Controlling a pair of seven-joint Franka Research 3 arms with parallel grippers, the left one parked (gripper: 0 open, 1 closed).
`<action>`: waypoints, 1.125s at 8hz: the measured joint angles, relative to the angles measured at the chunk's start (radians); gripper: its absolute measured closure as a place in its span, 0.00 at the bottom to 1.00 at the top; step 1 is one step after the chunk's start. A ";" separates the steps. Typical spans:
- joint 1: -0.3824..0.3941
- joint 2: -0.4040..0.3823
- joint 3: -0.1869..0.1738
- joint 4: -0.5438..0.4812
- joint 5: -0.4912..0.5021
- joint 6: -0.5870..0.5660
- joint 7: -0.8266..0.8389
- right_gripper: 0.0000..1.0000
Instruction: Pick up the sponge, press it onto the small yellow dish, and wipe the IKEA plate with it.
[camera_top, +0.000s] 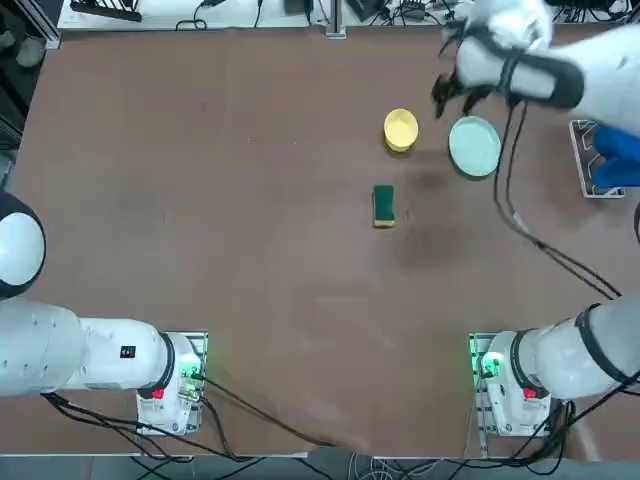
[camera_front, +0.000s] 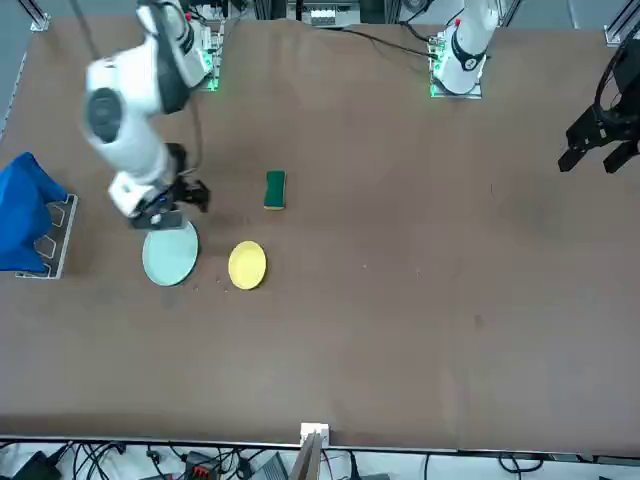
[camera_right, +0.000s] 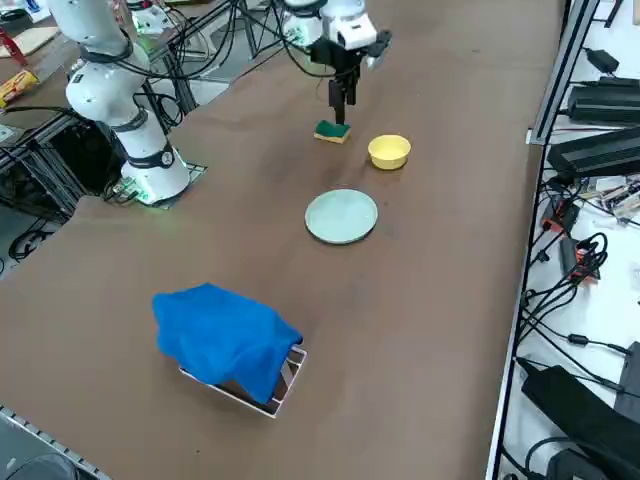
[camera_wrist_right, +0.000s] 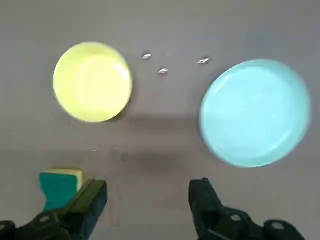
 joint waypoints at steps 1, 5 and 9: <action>0.073 -0.001 0.001 -0.078 0.001 0.104 0.102 0.00; 0.293 0.087 0.002 -0.163 0.000 0.340 0.376 0.00; 0.361 0.220 -0.003 -0.211 0.000 0.538 0.435 0.00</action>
